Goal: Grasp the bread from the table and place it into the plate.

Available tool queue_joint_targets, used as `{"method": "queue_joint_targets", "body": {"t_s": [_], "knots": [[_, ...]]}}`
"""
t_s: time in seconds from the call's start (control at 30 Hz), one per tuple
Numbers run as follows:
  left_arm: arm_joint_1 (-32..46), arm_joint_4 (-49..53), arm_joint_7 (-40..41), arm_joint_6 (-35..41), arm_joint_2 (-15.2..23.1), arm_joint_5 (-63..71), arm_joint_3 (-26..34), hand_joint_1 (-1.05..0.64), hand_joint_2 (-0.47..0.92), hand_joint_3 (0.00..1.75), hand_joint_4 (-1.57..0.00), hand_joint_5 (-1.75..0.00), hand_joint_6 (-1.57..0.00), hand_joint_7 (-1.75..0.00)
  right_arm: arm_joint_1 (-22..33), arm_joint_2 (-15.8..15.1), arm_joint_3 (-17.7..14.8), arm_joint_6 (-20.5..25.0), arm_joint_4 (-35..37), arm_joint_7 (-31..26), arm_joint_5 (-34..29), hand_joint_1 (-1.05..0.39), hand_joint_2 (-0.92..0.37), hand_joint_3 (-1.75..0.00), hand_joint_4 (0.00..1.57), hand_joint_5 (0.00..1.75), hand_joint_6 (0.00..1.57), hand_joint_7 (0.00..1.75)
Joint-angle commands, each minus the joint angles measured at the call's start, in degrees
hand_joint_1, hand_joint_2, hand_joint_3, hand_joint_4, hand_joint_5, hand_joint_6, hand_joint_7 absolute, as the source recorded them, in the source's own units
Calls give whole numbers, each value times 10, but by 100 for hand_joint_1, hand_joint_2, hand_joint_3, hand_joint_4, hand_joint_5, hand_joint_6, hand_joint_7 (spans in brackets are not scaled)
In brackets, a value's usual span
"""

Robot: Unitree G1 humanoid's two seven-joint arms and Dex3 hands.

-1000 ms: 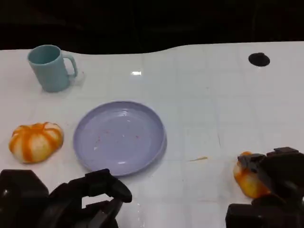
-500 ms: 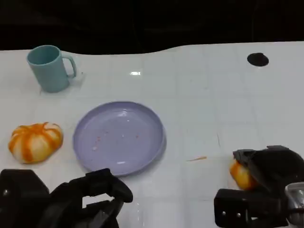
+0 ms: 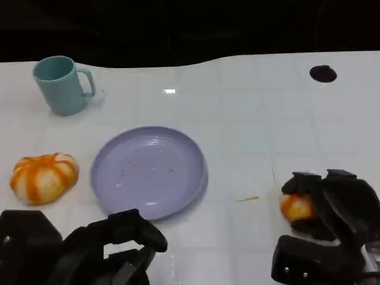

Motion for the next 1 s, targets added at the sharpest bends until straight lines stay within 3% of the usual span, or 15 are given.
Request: {"method": "queue_joint_targets", "body": {"t_s": [0.03, 0.2, 0.33, 0.4, 0.5, 0.7, 0.83, 1.0], "knots": [[1, -6, 6, 5, 5, -1, 8, -32, 80, 77, -68, -175, -60, -147, -6, -10, -4, -5, -1, -21, 5, -11, -54, -79, 90, 175, 71, 166], [1, -6, 5, 2, 5, 2, 6, -32, 80, 77, -67, -175, -60, -148, -7, -8, -5, -15, -8, -35, 10, -10, -52, -79, 89, 175, 80, 144], [2, -8, 7, 3, 4, 2, 6, -32, 79, 77, -67, -175, -59, -148, -10, -6, -4, -33, -17, -48, 15, -9, -47, -88, 91, 175, 79, 152], [1, -6, 7, 2, 2, 1, 6, -31, 80, 77, -67, -175, -59, -148, -13, -3, -2, -49, -22, -58, 20, -12, -48, -86, 92, 175, 72, 167], [0, -2, 6, 1, 2, 3, 4, -31, 80, 78, -67, -175, -60, -148, -19, 6, 1, -64, -35, -59, 29, -14, -46, -84, 93, 175, 68, 174], [5, 1, 4, -8, 2, 6, 3, -32, 79, 78, -67, -175, -60, -147, -30, 35, 7, -87, -65, -33, 63, -12, -41, -105, 95, 175, 69, 175], [6, -1, 4, -7, 4, 8, 2, -32, 79, 78, -68, -175, -60, -147, -47, 63, 14, -84, -83, 19, 95, -12, -37, -118, 94, 175, 70, 175], [6, -1, 4, -7, 4, 8, 2, -31, 79, 78, -66, -175, -60, -146, -84, 100, 26, -81, -57, 57, 119, -13, -33, -133, 96, 175, 71, 175]]}}
